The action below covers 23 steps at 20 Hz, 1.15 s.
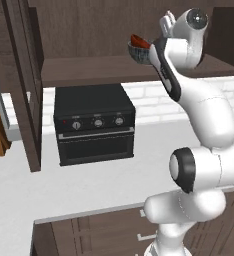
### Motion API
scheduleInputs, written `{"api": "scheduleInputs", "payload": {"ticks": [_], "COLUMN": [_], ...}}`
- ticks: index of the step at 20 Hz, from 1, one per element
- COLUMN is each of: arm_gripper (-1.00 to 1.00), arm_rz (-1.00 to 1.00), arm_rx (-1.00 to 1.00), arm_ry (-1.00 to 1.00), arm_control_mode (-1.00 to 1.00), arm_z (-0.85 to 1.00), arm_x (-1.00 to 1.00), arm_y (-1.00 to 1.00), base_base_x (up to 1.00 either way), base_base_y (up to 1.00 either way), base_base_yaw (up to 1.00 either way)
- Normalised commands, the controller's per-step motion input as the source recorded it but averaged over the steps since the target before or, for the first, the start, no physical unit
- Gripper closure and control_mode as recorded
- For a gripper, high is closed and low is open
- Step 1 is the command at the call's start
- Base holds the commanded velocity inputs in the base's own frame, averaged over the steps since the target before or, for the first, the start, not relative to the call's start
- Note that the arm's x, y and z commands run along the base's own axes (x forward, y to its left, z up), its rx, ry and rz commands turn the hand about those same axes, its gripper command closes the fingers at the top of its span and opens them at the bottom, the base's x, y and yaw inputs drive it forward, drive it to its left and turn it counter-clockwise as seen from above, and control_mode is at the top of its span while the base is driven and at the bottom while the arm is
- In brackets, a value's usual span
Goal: Pick up the bowls on the counter and stack them on top of one another in the open cabinet. Place the smaller bowl on top of the larger bowl.
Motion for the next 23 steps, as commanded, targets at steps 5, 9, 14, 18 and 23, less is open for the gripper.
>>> {"api": "scheduleInputs", "payload": {"ticks": [5, 9, 14, 18, 23], "arm_gripper": [-1.0, -1.0, -1.0, -1.0, -1.0], "arm_rz": [0.01, 0.07, 0.14, 0.19, 0.2], "arm_rx": [0.0, 0.0, 0.0, 0.0, 0.0], "arm_ry": [0.17, 0.36, 0.4, 0.29, 0.31], "arm_control_mode": [-1.0, -1.0, -1.0, -1.0, -1.0], "arm_z": [-0.14, -0.47, -0.93, -1.0, -1.0], "arm_x": [-1.0, -1.0, -1.0, -1.0, -1.0], "arm_y": [-0.02, -0.01, 0.0, 0.0, 0.01], "base_base_x": [0.0, 0.0, 0.0, 0.0, 0.0], "base_base_y": [0.0, 0.0, 0.0, 0.0, 0.0], "base_base_yaw": [0.0, 0.0, 0.0, 0.0, 0.0]}}
